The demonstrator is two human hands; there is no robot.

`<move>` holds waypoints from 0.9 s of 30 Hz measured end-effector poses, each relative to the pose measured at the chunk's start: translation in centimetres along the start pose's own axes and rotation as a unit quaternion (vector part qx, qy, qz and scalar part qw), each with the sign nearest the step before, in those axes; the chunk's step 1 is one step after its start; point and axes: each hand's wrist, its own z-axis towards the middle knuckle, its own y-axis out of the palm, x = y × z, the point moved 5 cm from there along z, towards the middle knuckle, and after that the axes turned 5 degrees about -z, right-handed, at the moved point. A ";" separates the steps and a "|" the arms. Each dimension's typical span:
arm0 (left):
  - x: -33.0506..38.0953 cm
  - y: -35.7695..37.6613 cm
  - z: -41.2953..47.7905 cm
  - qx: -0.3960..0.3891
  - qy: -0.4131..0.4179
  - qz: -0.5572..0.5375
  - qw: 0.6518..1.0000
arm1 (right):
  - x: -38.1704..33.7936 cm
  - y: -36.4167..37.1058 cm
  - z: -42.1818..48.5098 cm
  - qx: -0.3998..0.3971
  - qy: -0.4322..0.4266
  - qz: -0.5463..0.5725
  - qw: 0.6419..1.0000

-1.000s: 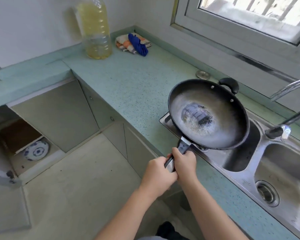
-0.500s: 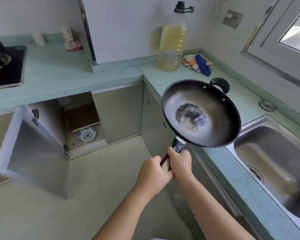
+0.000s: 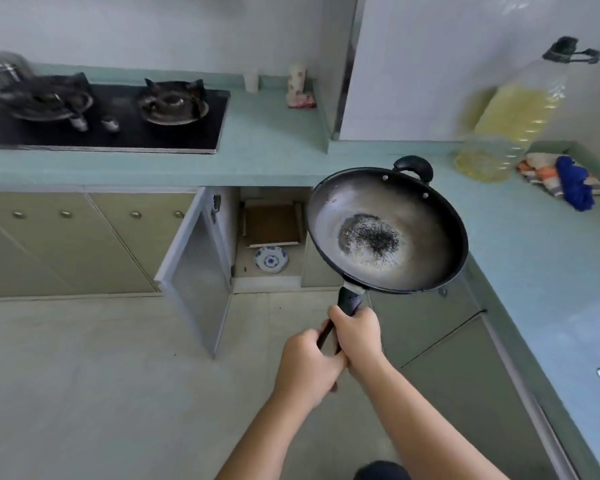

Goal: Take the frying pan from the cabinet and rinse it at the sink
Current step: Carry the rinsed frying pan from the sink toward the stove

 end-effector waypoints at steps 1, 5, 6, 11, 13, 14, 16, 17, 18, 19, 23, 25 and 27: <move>-0.3 -0.6 0.2 0.014 -0.012 -0.015 1.000 | -0.4 0.8 0.1 -0.011 -0.006 -0.016 1.000; -1.0 -2.9 1.3 0.062 -0.035 -0.047 0.996 | -2.1 4.1 0.9 -0.058 -0.029 -0.049 0.997; -1.0 -3.5 1.8 0.069 -0.039 -0.049 0.996 | -2.6 4.9 1.2 -0.071 -0.032 -0.048 0.996; -0.5 -6.4 5.1 0.111 -0.050 -0.051 0.991 | -5.5 8.9 3.4 -0.122 -0.027 -0.040 0.991; 0.0 -7.4 6.9 0.125 -0.051 -0.056 0.989 | -6.9 10.2 5.0 -0.134 -0.037 -0.050 0.989; 0.4 -7.8 8.1 0.131 -0.053 -0.059 0.988 | -7.7 10.9 6.0 -0.141 -0.043 -0.058 0.987; 1.2 -8.5 10.8 0.140 -0.057 -0.064 0.986 | -9.6 12.1 8.4 -0.152 -0.055 -0.074 0.984; 1.7 -8.7 12.4 0.143 -0.061 -0.066 0.986 | -10.6 12.6 9.7 -0.155 -0.061 -0.082 0.983; 2.3 -9.0 14.0 0.146 -0.068 -0.068 0.985 | -11.7 13.1 11.1 -0.156 -0.066 -0.090 0.981; 3.0 -9.2 15.6 0.149 -0.076 -0.068 0.984 | -12.8 13.5 12.4 -0.157 -0.068 -0.094 0.981; 5.7 -9.7 21.6 0.149 -0.078 -0.074 0.983 | -16.5 14.8 17.8 -0.165 -0.063 -0.097 0.979; 6.7 -10.0 24.3 0.146 -0.076 -0.076 0.983 | -18.0 15.4 20.3 -0.163 -0.058 -0.095 0.980; 7.6 -10.3 26.5 0.147 -0.077 -0.072 0.984 | -19.2 15.9 22.2 -0.158 -0.056 -0.092 0.982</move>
